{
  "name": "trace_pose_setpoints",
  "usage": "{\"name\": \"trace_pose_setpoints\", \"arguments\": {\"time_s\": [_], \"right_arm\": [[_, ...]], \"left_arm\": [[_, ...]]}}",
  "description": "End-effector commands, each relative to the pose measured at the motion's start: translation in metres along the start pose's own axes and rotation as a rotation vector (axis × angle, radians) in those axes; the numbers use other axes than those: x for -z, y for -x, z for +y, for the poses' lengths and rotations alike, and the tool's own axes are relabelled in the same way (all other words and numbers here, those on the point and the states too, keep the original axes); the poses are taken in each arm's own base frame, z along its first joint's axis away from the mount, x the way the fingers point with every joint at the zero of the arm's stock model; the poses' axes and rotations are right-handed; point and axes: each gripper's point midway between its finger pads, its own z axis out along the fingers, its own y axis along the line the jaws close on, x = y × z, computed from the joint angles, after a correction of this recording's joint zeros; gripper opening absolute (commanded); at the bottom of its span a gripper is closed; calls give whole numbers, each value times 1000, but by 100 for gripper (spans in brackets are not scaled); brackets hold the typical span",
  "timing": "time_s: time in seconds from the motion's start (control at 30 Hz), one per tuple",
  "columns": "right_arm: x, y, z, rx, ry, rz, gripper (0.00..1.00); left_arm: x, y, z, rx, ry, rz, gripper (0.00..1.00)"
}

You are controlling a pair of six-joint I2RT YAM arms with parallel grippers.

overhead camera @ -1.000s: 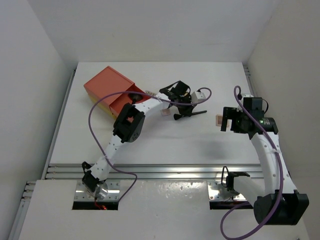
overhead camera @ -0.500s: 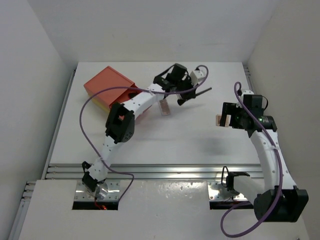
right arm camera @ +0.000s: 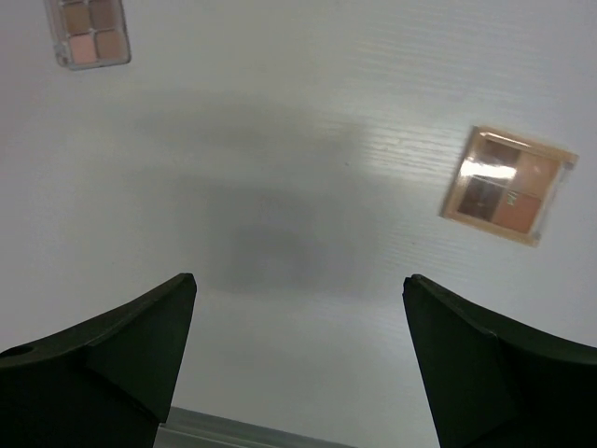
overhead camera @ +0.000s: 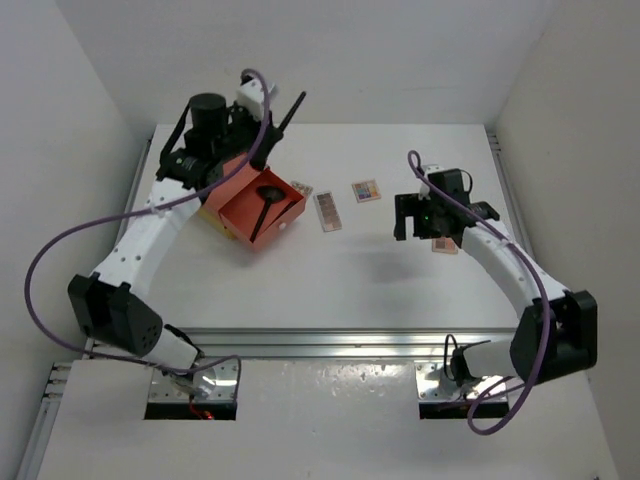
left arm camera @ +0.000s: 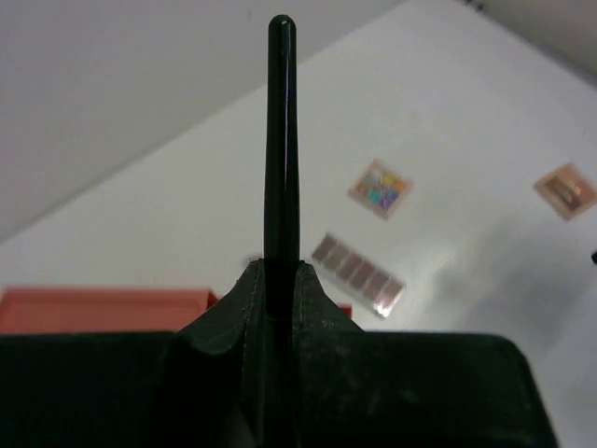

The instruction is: Organize the makeup

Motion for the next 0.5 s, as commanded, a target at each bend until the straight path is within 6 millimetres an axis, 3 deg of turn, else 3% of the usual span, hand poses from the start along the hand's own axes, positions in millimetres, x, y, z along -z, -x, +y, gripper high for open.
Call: {"name": "trace_pose_setpoints", "arguments": {"time_s": [0.0,0.07,0.2,0.23,0.3,0.47], "right_arm": [[-4,44,35,10,86,-98,92],[-13,43,53,27,115,-73,92],[-19,47,75,51,136,-67,92],[-19,46,79,52,142,-65,92],[-21,44,83,60,112,-68,92],[-21,37,92,82,92,-59,92]], "left_arm": [[13,-71,4,58,32,118,0],[17,-74,11,36,52,92,0],[22,-99,37,78,105,129,0],[22,-114,37,103,103,148,0],[21,-121,46,97,125,122,0],[20,-152,48,114,146,115,0]]}}
